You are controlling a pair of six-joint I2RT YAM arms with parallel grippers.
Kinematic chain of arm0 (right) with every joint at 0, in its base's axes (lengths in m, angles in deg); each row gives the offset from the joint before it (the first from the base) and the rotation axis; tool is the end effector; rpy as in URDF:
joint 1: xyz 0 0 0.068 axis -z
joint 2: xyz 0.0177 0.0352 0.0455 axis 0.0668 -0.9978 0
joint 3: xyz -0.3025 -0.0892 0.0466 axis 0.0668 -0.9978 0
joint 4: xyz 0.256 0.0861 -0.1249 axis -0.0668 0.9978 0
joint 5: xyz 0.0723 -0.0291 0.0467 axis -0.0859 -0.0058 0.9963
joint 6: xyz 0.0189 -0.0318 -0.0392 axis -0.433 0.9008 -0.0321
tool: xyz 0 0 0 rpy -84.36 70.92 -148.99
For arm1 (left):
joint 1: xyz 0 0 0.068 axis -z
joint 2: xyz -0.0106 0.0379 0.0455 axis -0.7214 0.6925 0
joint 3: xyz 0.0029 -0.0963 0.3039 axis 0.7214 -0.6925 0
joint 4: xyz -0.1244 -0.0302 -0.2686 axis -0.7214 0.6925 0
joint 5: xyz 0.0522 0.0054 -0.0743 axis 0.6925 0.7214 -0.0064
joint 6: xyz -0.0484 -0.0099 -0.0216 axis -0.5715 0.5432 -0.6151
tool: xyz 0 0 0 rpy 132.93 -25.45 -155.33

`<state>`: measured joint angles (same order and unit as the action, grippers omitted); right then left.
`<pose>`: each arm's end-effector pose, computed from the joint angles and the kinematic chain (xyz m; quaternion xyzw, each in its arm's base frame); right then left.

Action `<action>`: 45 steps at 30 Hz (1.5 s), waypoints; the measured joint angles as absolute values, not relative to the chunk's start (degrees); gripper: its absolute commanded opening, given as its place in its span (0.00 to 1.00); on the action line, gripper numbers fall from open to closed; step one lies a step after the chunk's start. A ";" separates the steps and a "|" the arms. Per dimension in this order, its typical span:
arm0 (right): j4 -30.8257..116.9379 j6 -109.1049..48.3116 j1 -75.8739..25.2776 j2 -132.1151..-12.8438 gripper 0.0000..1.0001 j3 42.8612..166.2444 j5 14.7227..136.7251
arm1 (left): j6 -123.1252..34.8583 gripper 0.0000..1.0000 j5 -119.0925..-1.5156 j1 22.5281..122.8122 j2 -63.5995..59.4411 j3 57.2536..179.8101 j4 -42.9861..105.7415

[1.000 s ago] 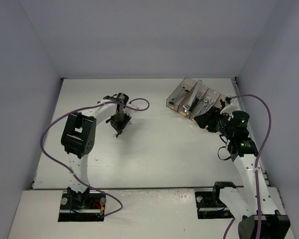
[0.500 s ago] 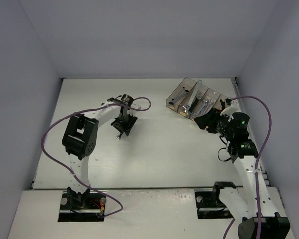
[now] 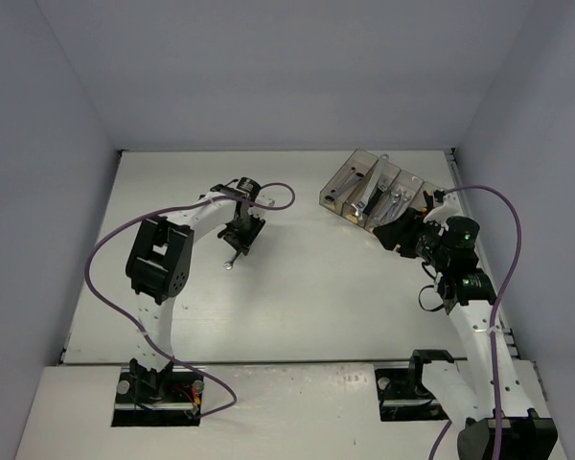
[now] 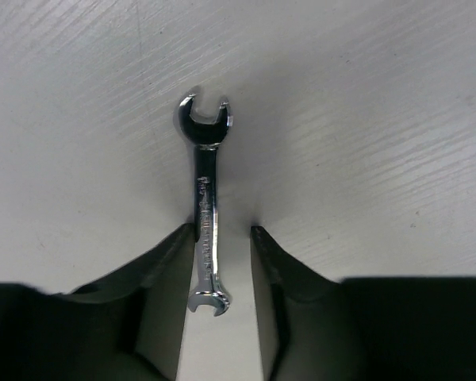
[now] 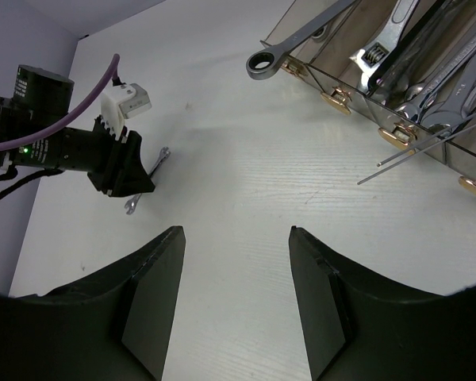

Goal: Sort the tools into containers

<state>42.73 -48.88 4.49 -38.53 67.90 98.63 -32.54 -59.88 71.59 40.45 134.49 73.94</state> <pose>0.2008 0.0159 0.3456 -0.0036 0.7503 0.3294 0.5732 0.4299 -0.2096 0.1969 0.2278 0.9562 -0.1033 0.1519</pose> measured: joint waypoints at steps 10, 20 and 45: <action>42.75 -49.07 3.85 -38.57 0.53 67.79 98.62 | -31.75 0.00 -59.44 72.36 40.69 134.75 73.52; 42.18 -51.19 -3.35 -40.19 0.56 67.60 97.72 | -35.64 0.00 -63.90 73.58 37.07 129.85 69.28; 23.49 -59.83 -26.81 -58.29 0.52 66.04 81.92 | -53.79 0.00 -81.88 83.35 19.36 119.73 52.89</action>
<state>23.49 -59.83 -26.81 -58.29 66.04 81.92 -53.79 -81.88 83.35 19.36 119.73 52.89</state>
